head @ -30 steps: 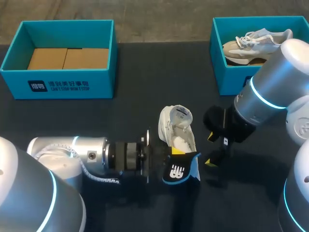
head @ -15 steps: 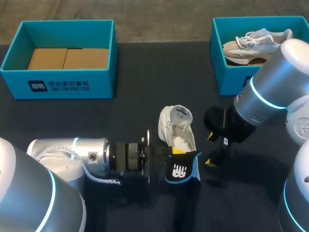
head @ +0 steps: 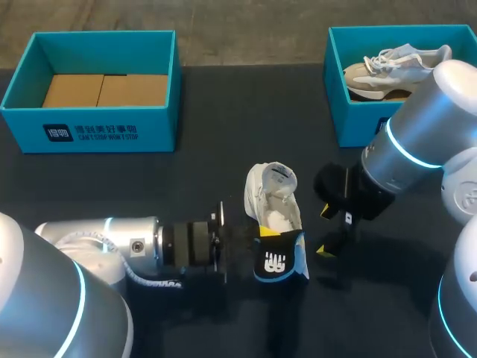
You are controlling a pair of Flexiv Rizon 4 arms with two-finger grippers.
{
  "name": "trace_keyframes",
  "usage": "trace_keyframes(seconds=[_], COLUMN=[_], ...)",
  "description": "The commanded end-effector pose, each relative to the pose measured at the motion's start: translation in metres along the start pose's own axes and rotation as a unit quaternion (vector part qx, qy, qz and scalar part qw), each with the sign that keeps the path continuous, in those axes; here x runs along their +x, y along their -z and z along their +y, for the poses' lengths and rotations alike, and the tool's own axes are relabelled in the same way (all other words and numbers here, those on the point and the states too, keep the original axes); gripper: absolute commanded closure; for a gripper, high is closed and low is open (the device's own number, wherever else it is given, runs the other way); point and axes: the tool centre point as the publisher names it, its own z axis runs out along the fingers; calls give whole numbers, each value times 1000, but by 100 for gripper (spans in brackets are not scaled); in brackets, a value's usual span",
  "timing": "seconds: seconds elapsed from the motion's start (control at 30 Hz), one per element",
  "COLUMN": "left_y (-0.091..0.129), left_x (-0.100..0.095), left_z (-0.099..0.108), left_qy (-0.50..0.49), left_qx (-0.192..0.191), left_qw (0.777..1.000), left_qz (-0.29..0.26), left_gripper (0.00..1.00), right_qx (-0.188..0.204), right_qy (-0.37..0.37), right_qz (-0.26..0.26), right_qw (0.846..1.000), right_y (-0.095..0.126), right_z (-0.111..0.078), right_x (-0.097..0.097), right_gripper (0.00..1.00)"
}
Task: Take the shoe out of the shoebox, open the shoe tongue, remove and reinsert the insole, then place the shoe into the shoebox
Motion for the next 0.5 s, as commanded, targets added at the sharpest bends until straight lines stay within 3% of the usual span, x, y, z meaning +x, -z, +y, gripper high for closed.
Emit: trace_keyframes(seconds=[0.03,0.5], left_y=[2,6], left_x=[1,-3], left_z=[3,26], left_qy=[4,20], left_qx=[-11,-29], left_qw=[1000,999], left_qz=[-2,-10], left_gripper=[100,100], right_qx=[1,1], right_qy=[0,0], right_qz=[-2,-2], right_qw=[1000,1000], right_y=[-1,-1], right_z=[0,0], right_x=[1,1], right_gripper=[0,0])
